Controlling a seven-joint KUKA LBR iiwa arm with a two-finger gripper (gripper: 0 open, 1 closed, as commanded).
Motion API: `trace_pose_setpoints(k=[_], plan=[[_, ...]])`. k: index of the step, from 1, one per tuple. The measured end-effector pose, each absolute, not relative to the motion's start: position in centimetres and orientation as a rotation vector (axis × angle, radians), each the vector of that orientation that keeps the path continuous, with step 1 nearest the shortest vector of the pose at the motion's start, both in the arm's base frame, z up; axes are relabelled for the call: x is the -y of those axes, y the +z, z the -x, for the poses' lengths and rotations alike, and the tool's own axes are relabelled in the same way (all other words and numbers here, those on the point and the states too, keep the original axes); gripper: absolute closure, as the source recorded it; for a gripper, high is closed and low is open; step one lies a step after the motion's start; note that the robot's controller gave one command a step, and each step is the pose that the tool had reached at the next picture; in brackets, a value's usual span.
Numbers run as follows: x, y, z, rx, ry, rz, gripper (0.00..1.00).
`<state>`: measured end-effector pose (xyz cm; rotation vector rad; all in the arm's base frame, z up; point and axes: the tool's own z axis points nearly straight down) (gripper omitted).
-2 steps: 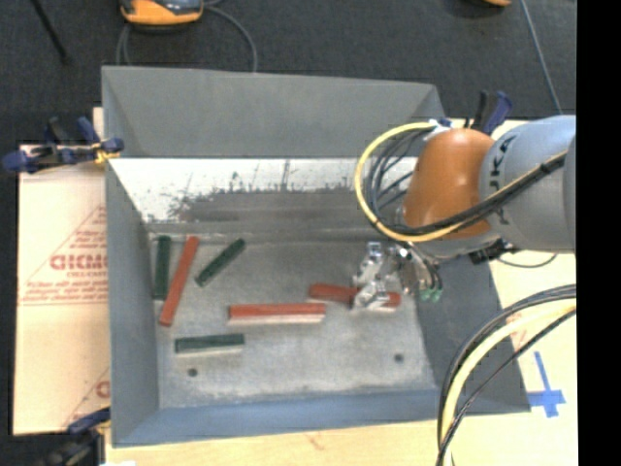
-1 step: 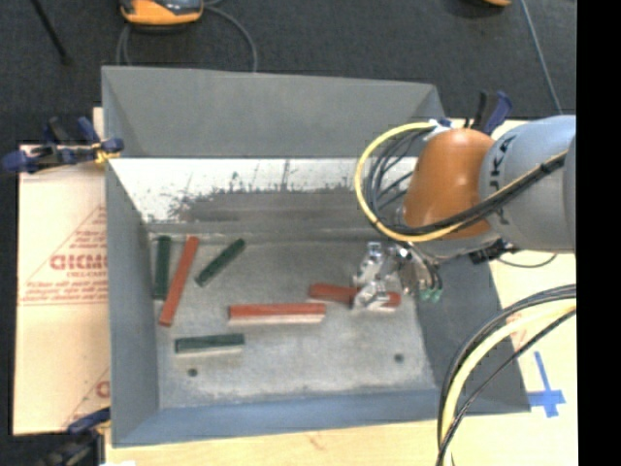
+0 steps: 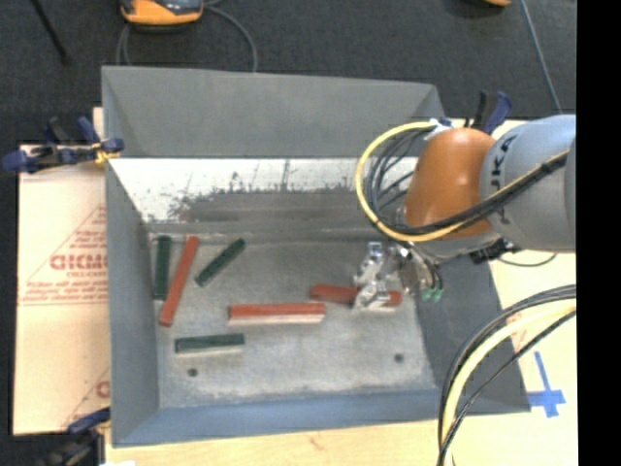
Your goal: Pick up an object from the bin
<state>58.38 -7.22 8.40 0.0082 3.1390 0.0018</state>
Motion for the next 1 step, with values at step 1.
trace_pose_setpoints(k=[1], plan=[[7.24, 9.62, -58.29, -3.142, 0.001, -0.007, 1.0]])
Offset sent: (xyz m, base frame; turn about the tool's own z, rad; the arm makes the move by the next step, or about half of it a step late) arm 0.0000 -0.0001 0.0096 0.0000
